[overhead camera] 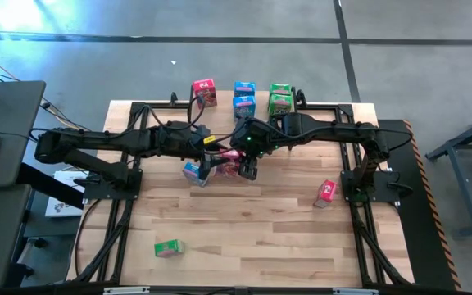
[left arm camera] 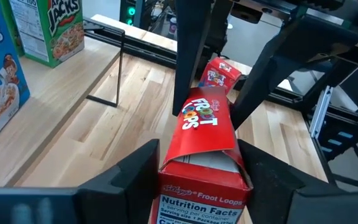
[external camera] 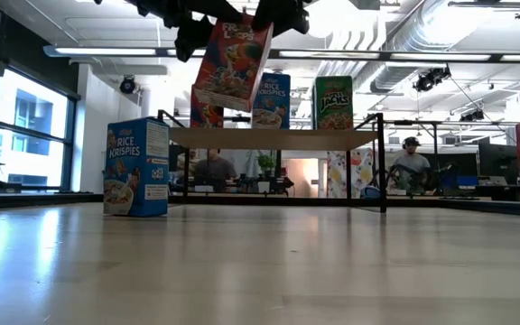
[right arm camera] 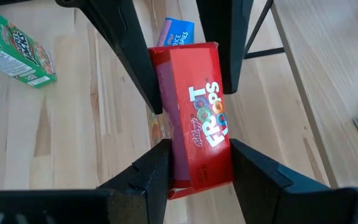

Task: Stack cereal on shelf
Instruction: Put the red cereal box on the shelf aligned with the other red cereal box

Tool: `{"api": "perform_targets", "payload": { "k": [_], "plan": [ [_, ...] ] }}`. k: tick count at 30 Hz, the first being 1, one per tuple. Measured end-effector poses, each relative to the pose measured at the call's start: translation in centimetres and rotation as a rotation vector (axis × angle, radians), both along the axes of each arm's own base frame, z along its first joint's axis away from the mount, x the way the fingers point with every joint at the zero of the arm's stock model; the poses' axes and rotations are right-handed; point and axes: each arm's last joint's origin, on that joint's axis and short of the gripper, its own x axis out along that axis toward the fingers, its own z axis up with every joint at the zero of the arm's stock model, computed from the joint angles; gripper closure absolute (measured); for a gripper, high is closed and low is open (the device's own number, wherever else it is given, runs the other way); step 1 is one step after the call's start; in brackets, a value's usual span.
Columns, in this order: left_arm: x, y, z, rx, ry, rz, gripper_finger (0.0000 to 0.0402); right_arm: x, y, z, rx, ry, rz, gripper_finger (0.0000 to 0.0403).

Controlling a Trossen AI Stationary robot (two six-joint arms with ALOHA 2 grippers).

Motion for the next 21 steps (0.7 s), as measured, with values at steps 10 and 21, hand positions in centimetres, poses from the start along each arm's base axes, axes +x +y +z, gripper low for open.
{"api": "perform_targets", "payload": {
  "k": [10, 21],
  "plan": [
    [0.05, -0.50, 0.01, 0.043, 0.001, -0.029, 0.0233, -0.01, 0.05, -0.01, 0.005, 0.001, 0.006, 0.0256],
    [0.07, -0.63, 0.05, 0.043, -0.003, -0.036, 0.0239, -0.01, 0.06, -0.01, 0.011, 0.001, 0.004, 0.0211]
  ]
}}
